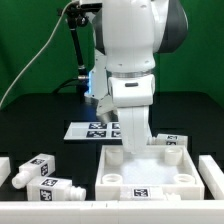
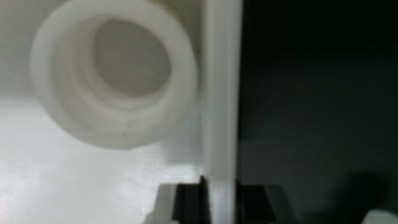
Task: Assemble one leg
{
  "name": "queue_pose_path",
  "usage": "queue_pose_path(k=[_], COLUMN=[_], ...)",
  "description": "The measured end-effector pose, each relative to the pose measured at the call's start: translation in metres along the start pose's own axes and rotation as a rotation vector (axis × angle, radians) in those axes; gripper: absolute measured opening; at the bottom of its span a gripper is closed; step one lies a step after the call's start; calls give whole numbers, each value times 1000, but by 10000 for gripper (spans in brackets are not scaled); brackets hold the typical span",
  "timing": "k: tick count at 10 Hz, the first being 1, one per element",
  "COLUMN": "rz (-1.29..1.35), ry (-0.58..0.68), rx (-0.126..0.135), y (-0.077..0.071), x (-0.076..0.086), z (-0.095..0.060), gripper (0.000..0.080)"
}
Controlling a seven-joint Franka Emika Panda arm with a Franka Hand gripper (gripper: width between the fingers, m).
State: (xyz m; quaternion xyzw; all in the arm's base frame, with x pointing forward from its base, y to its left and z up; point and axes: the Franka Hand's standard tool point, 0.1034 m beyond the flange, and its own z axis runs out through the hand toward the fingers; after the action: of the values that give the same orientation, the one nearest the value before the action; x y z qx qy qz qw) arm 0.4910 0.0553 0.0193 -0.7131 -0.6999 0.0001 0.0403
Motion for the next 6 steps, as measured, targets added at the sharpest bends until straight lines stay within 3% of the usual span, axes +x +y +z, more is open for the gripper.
queue_pose_path(k=[1,3,6], rz=[16,33,64], ry=[3,2,-5], rx=[-4,28,34], y=[6,6,5], x=[8,18,18], z=[0,1,-1], gripper=[52,52,52])
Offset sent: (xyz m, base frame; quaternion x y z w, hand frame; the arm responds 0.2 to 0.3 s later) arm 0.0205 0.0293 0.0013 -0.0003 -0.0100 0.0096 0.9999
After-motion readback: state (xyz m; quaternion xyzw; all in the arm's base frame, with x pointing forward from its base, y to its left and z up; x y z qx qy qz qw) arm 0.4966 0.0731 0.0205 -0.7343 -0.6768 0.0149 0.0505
